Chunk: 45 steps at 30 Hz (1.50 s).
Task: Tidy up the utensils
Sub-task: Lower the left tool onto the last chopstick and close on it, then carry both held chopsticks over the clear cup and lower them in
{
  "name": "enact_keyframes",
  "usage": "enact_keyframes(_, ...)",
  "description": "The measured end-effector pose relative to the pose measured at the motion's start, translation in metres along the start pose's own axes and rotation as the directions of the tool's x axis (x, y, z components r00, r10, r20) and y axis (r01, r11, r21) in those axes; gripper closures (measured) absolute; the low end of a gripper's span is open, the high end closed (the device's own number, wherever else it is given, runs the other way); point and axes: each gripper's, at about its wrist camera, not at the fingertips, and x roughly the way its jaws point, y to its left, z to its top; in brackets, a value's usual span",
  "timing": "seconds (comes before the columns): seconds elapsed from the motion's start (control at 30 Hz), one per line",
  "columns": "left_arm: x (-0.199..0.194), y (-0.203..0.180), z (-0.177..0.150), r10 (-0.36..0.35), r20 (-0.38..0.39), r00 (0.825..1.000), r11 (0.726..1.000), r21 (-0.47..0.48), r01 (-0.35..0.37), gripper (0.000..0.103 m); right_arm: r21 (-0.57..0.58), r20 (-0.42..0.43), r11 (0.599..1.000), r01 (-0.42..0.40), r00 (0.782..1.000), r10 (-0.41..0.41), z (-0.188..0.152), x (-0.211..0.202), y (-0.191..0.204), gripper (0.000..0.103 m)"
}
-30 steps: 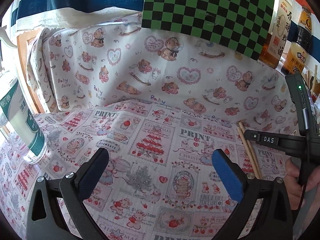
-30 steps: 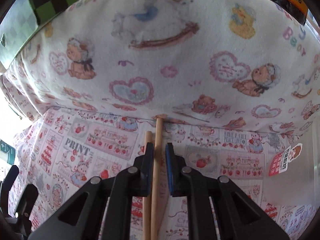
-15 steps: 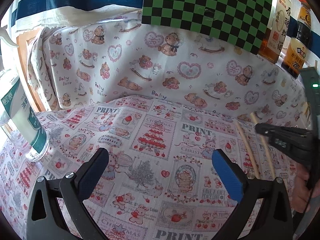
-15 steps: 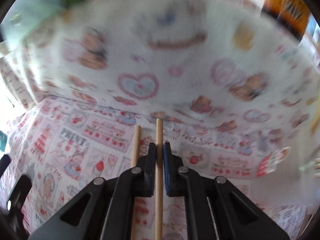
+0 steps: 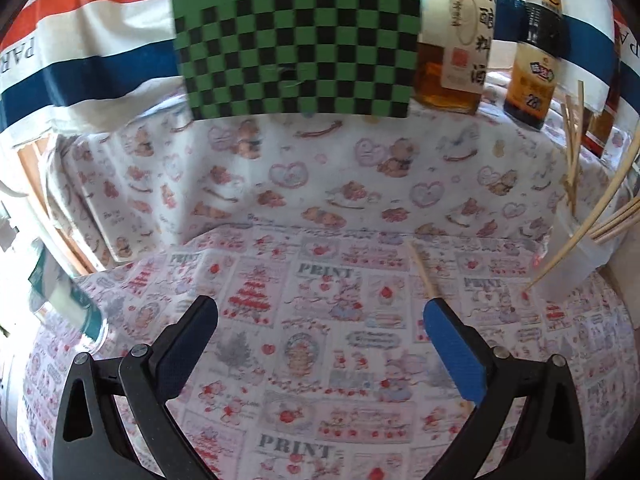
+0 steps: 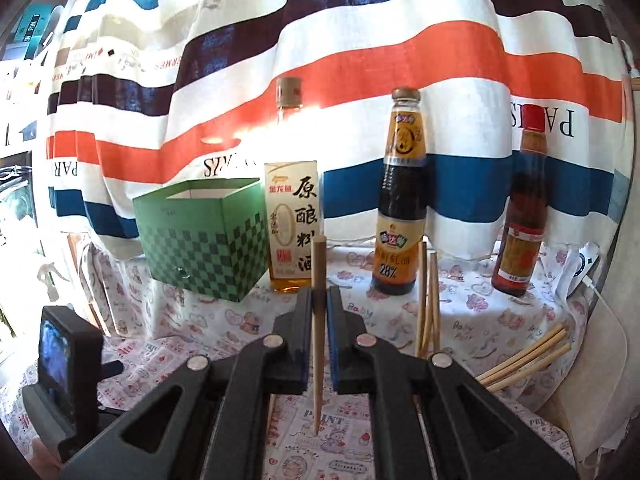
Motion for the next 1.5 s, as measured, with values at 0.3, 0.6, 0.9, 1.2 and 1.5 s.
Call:
enact_keyframes(0.3,0.07,-0.049,0.042,-0.173,-0.192,0.966,0.985,-0.054,0.165,0.042,0.06,0.042,0.998,0.002,0.999,-0.005,0.02,-0.028,-0.051,0.097)
enact_keyframes(0.6,0.112,-0.06,0.045,-0.128,-0.238,0.963,0.988,-0.111,0.104,0.071,0.069,0.027,0.998,-0.005,1.0,0.003,0.022,-0.03,-0.059,0.097)
enact_keyframes(0.9,0.149,-0.089,0.064,-0.105,-0.286,0.952,0.994,-0.06,0.092,0.069,0.117,0.049,0.993,0.027,0.998,-0.032,0.027,-0.036,-0.082,0.097)
enact_keyframes(1.2,0.139,-0.109,0.065,-0.063,-0.224,0.973,0.996,0.044,0.075,0.097,0.143,0.059,0.989,0.044,0.997,-0.052,0.03,-0.044,-0.091,0.097)
enact_keyframes(1.5,0.017,-0.113,0.083,-0.185,0.082,0.979,0.981,0.079,0.179,0.097,0.153,0.094,0.987,0.047,0.994,-0.062,0.037,-0.062,-0.097,0.097)
